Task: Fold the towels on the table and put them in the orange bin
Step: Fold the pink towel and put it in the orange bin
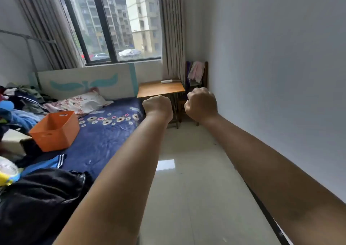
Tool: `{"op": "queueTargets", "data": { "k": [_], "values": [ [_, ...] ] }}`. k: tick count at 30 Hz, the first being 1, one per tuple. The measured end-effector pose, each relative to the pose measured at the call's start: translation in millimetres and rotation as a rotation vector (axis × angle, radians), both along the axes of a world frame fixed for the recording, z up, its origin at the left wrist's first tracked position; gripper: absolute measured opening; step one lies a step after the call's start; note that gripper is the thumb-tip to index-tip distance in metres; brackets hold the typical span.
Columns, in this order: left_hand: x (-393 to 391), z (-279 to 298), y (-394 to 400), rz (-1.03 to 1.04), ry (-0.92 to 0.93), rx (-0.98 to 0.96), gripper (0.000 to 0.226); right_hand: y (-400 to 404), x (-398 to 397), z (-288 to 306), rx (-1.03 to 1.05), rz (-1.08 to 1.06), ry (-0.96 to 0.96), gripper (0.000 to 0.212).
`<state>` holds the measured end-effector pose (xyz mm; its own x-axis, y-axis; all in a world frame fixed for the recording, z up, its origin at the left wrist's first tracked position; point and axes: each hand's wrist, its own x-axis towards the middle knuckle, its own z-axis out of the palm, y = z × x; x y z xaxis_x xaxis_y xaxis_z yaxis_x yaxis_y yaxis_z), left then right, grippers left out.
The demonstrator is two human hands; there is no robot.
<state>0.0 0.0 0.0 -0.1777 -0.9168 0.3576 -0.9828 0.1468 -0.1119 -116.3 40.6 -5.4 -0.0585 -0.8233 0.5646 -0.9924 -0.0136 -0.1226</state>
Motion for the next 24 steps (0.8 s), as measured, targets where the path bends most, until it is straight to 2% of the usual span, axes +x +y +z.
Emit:
{"op": "queueTargets", "data": {
  "k": [3, 7, 10, 13, 24],
  "values": [
    [-7, -29, -38, 0.051, -0.021, 0.159, 0.028, -42, -7, -27, 0.128, -0.040, -0.003, 0.029],
    [-23, -71, -117, 0.033, -0.043, 0.243, 0.030, -127, -29, -67, 0.278, -0.038, -0.025, 0.029],
    [-38, -84, -193, 0.031, -0.030, 0.281, 0.029, -209, -54, -82, 0.317, -0.020, -0.040, 0.029],
    [-44, -82, -244, 0.005, -0.006, 0.302, 0.029, -262, -73, -85, 0.325, 0.003, -0.033, 0.028],
    [-79, -79, -551, 0.012, 0.011, 0.281, 0.028, -564, -136, -92, 0.225, 0.021, 0.000, 0.031]
  ]
}}
